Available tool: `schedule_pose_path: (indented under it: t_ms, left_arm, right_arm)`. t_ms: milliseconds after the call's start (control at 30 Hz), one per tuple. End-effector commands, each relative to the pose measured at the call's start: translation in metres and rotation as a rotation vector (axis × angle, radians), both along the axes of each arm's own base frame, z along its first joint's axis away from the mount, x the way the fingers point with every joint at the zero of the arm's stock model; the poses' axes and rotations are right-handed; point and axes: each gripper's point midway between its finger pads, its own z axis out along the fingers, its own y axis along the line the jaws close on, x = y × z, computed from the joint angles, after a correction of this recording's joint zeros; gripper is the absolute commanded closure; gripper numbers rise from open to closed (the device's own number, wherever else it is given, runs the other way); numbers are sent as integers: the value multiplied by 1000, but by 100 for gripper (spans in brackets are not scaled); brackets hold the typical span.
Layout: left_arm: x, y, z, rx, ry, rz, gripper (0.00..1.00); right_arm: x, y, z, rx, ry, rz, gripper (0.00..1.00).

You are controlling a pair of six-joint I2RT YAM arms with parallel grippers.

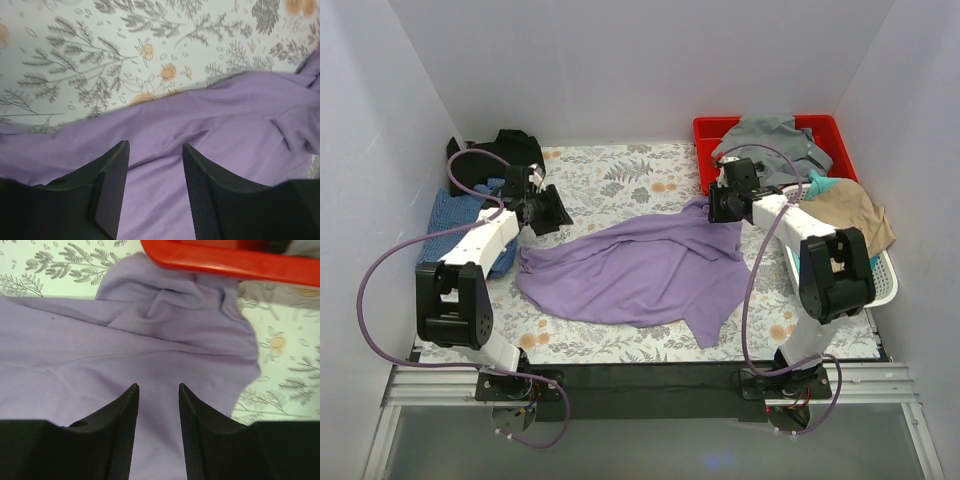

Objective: Fold and stack the t-shirts
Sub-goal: Flatten the tshirt out

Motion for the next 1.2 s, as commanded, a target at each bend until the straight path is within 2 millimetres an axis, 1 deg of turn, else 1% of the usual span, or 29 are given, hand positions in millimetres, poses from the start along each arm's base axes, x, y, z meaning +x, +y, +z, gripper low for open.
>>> schedule_pose_path:
  t_ms: [0,33,67,133,167,233,267,333,367,400,433,467,500,533,567,600,633,667,700,733,800,867,900,967,1000,1067,1100,1133,1167]
  left_arm:
    - [-22,-25,-3,-105,27,-87,56]
    - [-26,-28,-5,-117,29,-99,56]
    - [-34,-28,-12,-124,49,-106,56]
    - [-42,-36,-10,-159,50,-143,57]
    - [-49,-38,-15,-170,64,-158,58]
    - [-55,-42,-17,-188,75,-176,59]
    - [-59,-45,-17,-199,79,-193,59]
    - [-65,-45,-26,-190,106,-199,60]
    - [-67,-44,-29,-177,117,-193,60]
    - [-70,-44,-33,-169,130,-191,61]
    - [-75,-44,-39,-164,149,-189,61]
    - [-78,-44,-43,-160,159,-185,62]
    - [-79,-40,-48,-127,171,-159,62]
    - [-85,-37,-57,-107,197,-148,62]
    - [-88,-35,-61,-90,210,-138,62]
    - [-89,-27,-68,-48,219,-109,62]
    - [-92,-23,-75,-28,239,-88,62]
    - [-94,-18,-82,-5,256,-69,62]
    - [-93,-10,-91,36,268,-39,62]
    - [-92,-7,-95,51,278,-20,62]
    - [-89,-3,-101,72,286,6,60]
    - [-89,-4,-109,66,316,9,60]
    - [-92,-6,-111,55,333,6,59]
    - [-96,-15,-113,6,348,-17,60]
    - [-102,-15,-117,5,366,-17,60]
    - [-106,-16,-116,-7,361,-23,60]
    - [-113,-17,-118,-11,374,-29,60]
    - [-115,-18,-118,-15,377,-32,60]
    - [-119,-23,-117,-35,382,-45,60]
  right_arm:
    - [14,27,-3,96,-5,84,56]
    - [17,31,-10,102,6,93,55]
    - [19,33,-13,108,13,99,55]
    - [19,43,-22,128,38,127,55]
    - [18,45,-25,128,46,135,56]
    - [14,52,-37,122,72,153,55]
    - [13,55,-38,121,79,158,55]
    - [6,61,-51,104,122,169,55]
    - [7,64,-52,95,126,171,55]
    - [3,70,-55,88,143,182,55]
    - [-1,74,-66,77,172,192,55]
    - [-2,78,-68,71,185,201,55]
    - [-3,85,-68,60,193,216,55]
    - [-4,87,-78,43,217,218,56]
    - [-4,90,-81,32,220,223,56]
    - [-2,97,-79,26,210,239,56]
    - [-4,99,-89,15,235,243,56]
    - [-3,101,-91,14,239,244,56]
    - [0,107,-89,18,231,253,56]
    - [-1,108,-96,10,246,255,56]
    - [3,109,-98,-9,246,255,56]
    - [13,111,-95,-25,229,253,56]
    - [16,112,-94,-29,227,254,56]
    - [30,120,-85,-22,205,264,56]
    - [31,121,-84,-28,215,273,56]
    - [45,128,-81,-27,199,276,56]
    - [45,129,-81,-29,213,279,55]
    - [46,131,-89,-31,231,283,55]
    - [57,139,-77,-13,203,291,55]
